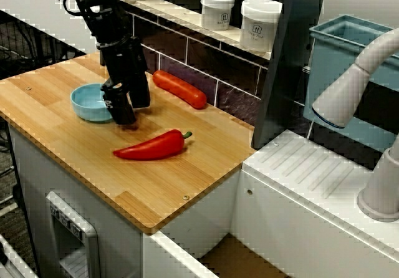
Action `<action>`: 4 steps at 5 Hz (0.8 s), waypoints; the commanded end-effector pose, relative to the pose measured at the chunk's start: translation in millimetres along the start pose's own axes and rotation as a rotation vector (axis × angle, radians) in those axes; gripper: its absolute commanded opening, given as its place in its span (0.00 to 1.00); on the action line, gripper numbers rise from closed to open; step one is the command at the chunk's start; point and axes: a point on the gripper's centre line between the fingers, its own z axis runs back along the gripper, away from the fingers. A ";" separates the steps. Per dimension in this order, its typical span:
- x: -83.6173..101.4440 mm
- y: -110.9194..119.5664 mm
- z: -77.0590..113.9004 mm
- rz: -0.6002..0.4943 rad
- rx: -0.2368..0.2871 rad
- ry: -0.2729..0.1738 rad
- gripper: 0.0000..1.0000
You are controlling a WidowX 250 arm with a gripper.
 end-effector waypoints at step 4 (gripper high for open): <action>-45.9 10.7 44.9 0.000 0.033 0.005 1.00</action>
